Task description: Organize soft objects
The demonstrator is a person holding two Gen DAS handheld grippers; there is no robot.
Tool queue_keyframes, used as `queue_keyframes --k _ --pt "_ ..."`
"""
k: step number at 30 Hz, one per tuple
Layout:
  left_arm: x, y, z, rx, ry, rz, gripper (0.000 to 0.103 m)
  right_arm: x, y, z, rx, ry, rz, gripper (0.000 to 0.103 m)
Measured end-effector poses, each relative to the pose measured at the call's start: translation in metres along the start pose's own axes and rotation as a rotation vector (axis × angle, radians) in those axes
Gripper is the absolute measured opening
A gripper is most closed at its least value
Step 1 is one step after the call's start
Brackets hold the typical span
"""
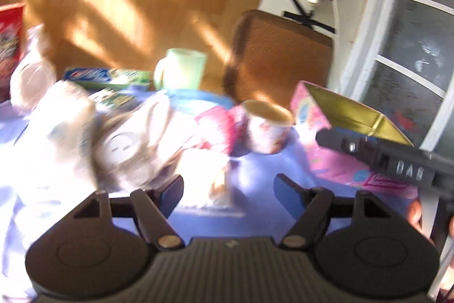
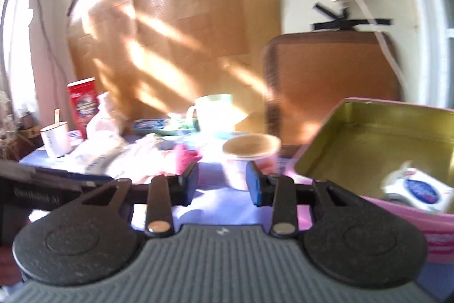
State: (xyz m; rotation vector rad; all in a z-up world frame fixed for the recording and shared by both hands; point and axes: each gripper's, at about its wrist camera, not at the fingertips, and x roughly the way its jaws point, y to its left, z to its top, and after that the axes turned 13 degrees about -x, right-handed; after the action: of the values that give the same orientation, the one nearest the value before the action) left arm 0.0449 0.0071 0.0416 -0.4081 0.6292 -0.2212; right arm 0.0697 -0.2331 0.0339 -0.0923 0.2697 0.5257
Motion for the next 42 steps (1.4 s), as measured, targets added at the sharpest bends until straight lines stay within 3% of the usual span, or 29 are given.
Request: queue_keyframes --k 4,6,9,10,11,12,15,20,23,25,26,27,29,33,36,39,42 --pt "-0.016 0.047 -0.007 -0.117 0.020 0.063 0.072 0.078 0.026 0.038 0.009 0.094 0.137 0.040" --pt "-0.026 0.057 -0.010 -0.126 0.010 0.069 0.072 0.113 0.035 0.052 -0.013 0.151 0.118 0.041" --pt "-0.037 0.063 -0.013 -0.111 -0.010 0.086 0.072 0.150 0.039 0.054 0.010 0.281 0.190 0.045" --pt "-0.039 0.065 -0.013 -0.111 -0.014 0.086 0.072 0.154 0.039 0.051 0.025 0.315 0.205 0.044" --pt "-0.042 0.069 -0.013 -0.116 -0.017 0.086 0.073 0.153 0.040 0.049 0.032 0.335 0.220 0.030" --pt "-0.045 0.073 -0.014 -0.124 -0.021 0.085 0.074 0.145 0.042 0.048 0.025 0.330 0.221 0.022" --pt "-0.047 0.083 -0.010 -0.162 -0.025 0.069 0.075 0.105 0.048 0.040 0.016 0.285 0.258 0.012" --pt "-0.048 0.097 -0.010 -0.200 -0.014 0.034 0.075 0.019 0.049 0.013 0.102 0.233 0.301 0.008" --pt "-0.044 0.097 -0.010 -0.202 0.009 -0.001 0.078 -0.020 0.050 -0.017 0.119 0.228 0.235 0.009" --pt "-0.040 0.090 -0.011 -0.181 0.026 -0.019 0.080 -0.034 0.055 -0.036 0.091 0.227 0.155 0.015" --pt "-0.038 0.087 -0.010 -0.172 0.034 -0.026 0.080 -0.037 0.057 -0.043 0.073 0.232 0.122 0.024" --pt "-0.035 0.083 -0.010 -0.163 0.043 -0.035 0.080 -0.040 0.060 -0.049 0.056 0.233 0.097 0.051" --pt "-0.029 0.075 -0.008 -0.146 0.066 -0.057 0.080 -0.046 0.069 -0.058 0.013 0.207 0.075 0.074" --pt "-0.017 0.056 -0.010 -0.092 0.104 -0.084 0.080 -0.037 0.097 -0.070 -0.133 0.230 0.091 0.074" --pt "-0.009 0.046 -0.017 -0.068 0.146 -0.077 0.077 -0.022 0.109 -0.077 -0.222 0.251 0.050 0.073" --pt "-0.008 0.034 -0.027 -0.014 0.144 -0.059 0.076 -0.014 0.105 -0.078 -0.197 0.222 0.044 0.071" --pt "-0.006 0.018 -0.033 0.024 0.158 -0.061 0.073 -0.013 0.104 -0.078 -0.179 0.200 0.020 0.057"
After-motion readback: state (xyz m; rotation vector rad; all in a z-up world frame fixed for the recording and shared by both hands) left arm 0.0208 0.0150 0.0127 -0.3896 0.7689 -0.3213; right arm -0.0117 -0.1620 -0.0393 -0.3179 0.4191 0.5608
